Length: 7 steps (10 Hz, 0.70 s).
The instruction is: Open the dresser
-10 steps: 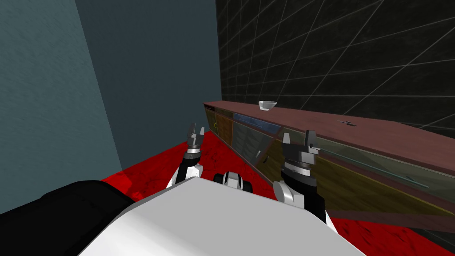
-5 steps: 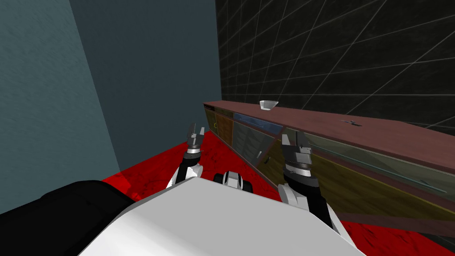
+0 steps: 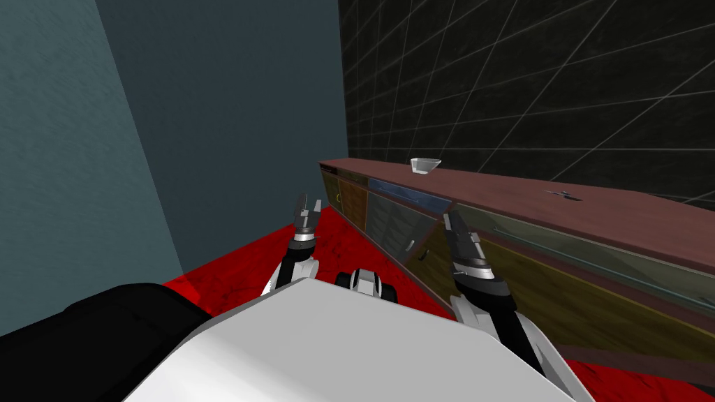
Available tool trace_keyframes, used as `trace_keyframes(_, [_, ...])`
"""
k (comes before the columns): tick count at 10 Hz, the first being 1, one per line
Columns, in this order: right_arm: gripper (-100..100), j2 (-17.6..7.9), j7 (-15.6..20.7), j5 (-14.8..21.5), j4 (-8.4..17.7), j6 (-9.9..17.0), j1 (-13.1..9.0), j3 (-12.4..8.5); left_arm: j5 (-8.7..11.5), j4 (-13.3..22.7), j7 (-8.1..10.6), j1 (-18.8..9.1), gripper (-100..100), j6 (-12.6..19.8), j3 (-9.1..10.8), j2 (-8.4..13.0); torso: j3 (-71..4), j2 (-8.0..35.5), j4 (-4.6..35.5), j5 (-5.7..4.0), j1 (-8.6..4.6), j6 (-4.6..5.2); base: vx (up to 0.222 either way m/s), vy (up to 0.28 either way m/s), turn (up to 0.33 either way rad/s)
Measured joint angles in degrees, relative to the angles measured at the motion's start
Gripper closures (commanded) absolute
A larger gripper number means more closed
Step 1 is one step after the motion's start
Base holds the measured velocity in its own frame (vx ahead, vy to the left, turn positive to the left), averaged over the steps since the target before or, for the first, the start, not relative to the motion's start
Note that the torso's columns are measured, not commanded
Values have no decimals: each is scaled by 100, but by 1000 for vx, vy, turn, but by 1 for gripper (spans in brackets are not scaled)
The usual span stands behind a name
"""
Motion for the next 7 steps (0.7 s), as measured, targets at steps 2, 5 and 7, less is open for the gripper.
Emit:
trace_keyframes(2, [-100, -240, 284, 351, 60, 6, 32, -139, 0, 0, 0, 0, 0, 0, 0, 0, 2, 3, 1, 1, 3, 1, 60, 62, -18])
trace_keyframes(5, [-100, -544, 657, 813, 137, 20, 63, -343, 0, 0, 0, 0, 0, 0, 0, 0, 4, 7, 2, -2, -6, 0, 51, 41, -12])
trace_keyframes(7, [-100, -758, 867, 1125, 173, 44, 87, -489, 0, 0, 0, 0, 0, 0, 0, 0, 2, 3, 1, 0, 3, 0, 55, 50, -19])
